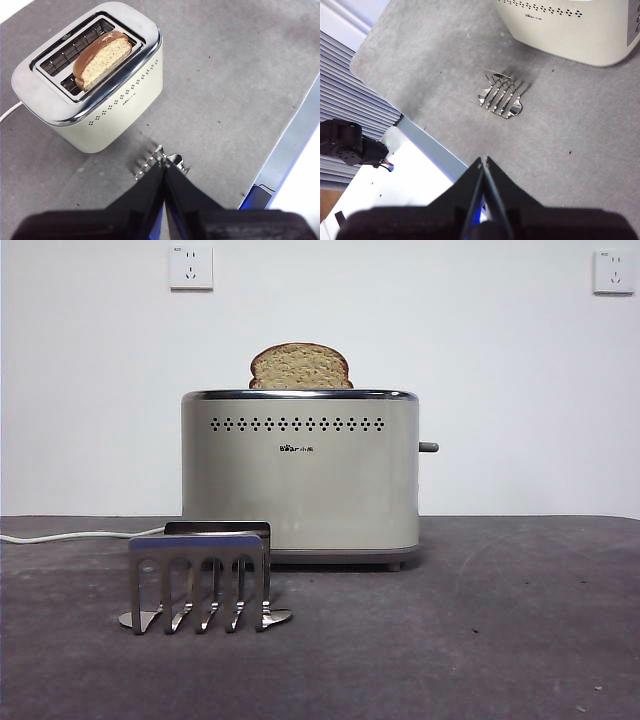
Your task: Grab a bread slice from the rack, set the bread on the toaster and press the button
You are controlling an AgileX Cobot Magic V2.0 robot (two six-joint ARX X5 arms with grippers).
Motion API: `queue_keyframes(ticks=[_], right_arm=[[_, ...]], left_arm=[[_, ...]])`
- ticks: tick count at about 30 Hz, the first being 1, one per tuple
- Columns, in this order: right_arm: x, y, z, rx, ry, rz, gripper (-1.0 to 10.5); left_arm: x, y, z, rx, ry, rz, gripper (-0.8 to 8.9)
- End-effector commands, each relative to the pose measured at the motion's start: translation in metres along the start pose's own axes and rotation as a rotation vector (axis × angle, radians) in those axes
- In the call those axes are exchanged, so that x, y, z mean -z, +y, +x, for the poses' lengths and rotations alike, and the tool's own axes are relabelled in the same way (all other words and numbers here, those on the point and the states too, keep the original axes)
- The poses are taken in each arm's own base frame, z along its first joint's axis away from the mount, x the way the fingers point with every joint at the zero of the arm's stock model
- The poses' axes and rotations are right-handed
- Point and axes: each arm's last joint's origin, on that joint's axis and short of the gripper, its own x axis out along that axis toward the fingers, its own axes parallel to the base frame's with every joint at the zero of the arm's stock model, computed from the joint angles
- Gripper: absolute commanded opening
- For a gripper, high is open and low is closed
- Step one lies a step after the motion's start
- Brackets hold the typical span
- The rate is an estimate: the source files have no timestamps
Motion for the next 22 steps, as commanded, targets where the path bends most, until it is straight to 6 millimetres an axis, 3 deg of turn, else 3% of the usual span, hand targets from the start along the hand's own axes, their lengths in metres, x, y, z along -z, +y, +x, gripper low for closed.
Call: queue_keyframes(ticks=[1,13,15,22], right_arm=[[0.001,-0.001,0.001,0.005,0.004,0.0,0.0],[0.001,-0.001,0.001,0.004,0.004,0.0,0.0],[0.001,-0.001,0.001,0.004,0.004,0.0,0.0],[0.001,-0.001,0.001,0.005,0.004,0.0,0.0]], left_arm=[[0.003,0.0,0.001,0.005,0.026,-0.01,-0.04],[0.004,0.0,-0.003,-0.004,0.017,-0.005,-0.04],[0.002,0.002,-0.008,-0.034,-0.039,0.081,-0.04],[0.005,0.01,-0.079,-0.254,-0.498,0.154,-0.04]])
